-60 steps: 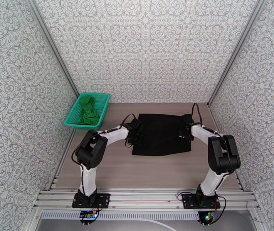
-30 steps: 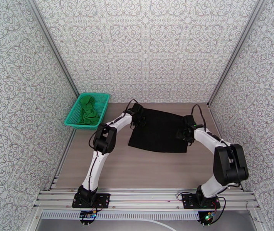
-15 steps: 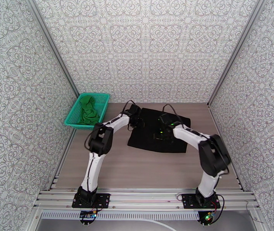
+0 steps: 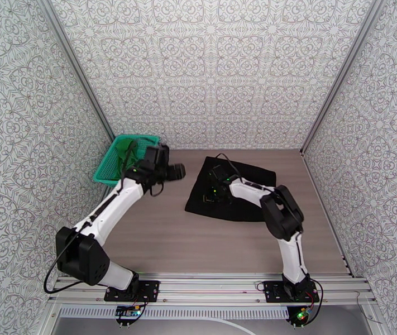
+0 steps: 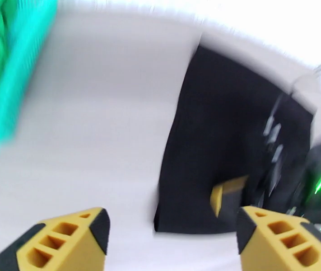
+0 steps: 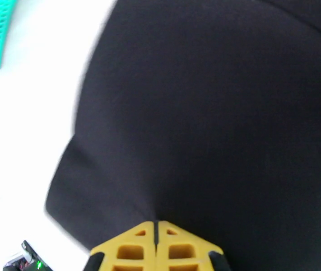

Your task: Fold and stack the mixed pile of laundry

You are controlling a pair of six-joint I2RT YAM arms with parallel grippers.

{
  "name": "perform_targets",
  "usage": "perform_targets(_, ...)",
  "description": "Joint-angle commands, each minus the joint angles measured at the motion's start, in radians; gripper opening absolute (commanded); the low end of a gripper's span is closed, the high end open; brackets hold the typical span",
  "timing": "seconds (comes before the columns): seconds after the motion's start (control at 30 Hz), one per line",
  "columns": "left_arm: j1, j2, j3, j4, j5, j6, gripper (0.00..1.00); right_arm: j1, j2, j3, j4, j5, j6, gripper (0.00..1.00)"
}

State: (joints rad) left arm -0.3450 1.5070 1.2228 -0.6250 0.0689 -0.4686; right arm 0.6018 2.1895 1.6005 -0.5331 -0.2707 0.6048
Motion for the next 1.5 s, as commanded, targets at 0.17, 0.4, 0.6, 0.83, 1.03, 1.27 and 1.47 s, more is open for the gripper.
perform_targets(0.17,-0.105,-0.013,-0.184,0.010,0.084,-0.075,0.97,-0.048,0.038,0.172,-0.126,0.236,0.003,0.00)
perform_targets(0.4,-0.147,0.106,-0.230,0.106,0.109,-0.115,0.86,-0.072,0.076,0.208,-0.132,0.280,0.024,0.00)
perform_targets(0.6,-0.154,0.176,-0.214,0.141,0.120,-0.130,0.77,-0.100,0.117,0.220,-0.138,0.293,0.030,0.00)
perform_targets(0.83,-0.143,0.124,-0.222,0.108,0.099,-0.122,0.75,-0.094,0.047,0.215,-0.185,0.341,-0.121,0.31)
perform_targets(1.03,-0.074,-0.003,-0.250,0.050,0.091,-0.109,0.75,-0.064,-0.005,0.228,-0.272,0.393,-0.306,0.47)
perform_targets(1.27,-0.022,-0.059,-0.259,0.015,0.104,-0.093,0.75,0.004,-0.002,0.209,-0.303,0.373,-0.475,0.51)
perform_targets(1.47,-0.012,-0.068,-0.264,0.014,0.111,-0.091,0.74,0.058,0.026,0.224,-0.308,0.377,-0.547,0.54)
